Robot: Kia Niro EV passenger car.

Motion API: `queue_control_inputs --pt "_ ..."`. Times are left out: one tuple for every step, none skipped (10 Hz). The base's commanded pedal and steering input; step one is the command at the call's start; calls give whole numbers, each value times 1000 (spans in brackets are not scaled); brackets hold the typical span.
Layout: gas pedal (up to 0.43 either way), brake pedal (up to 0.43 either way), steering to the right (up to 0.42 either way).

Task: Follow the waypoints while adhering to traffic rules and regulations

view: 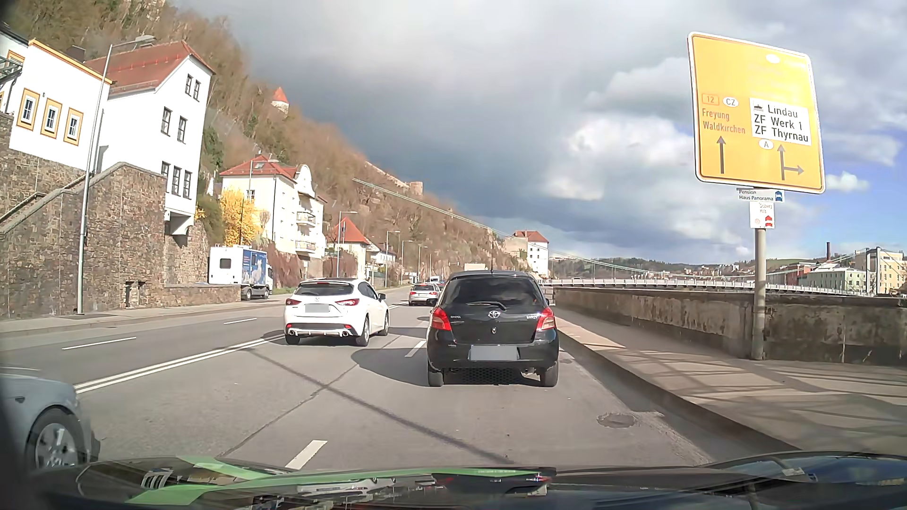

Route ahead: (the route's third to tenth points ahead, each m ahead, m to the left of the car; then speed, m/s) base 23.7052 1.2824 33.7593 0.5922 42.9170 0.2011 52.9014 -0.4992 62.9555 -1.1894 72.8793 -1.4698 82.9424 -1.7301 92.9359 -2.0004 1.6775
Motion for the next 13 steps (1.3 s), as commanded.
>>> queue_control_inputs --pt "0 0 -7" --pt "0 0 -6" --pt "8 0 -6" --pt "20 0 -6" --pt "20 0 -5" --pt "20 0 -4" --pt "20 0 -3" --pt "20 0 -1" --pt "20 0 0" --pt "20 0 2" --pt "20 0 3" --pt "0 0 3" --pt "0 0 3"
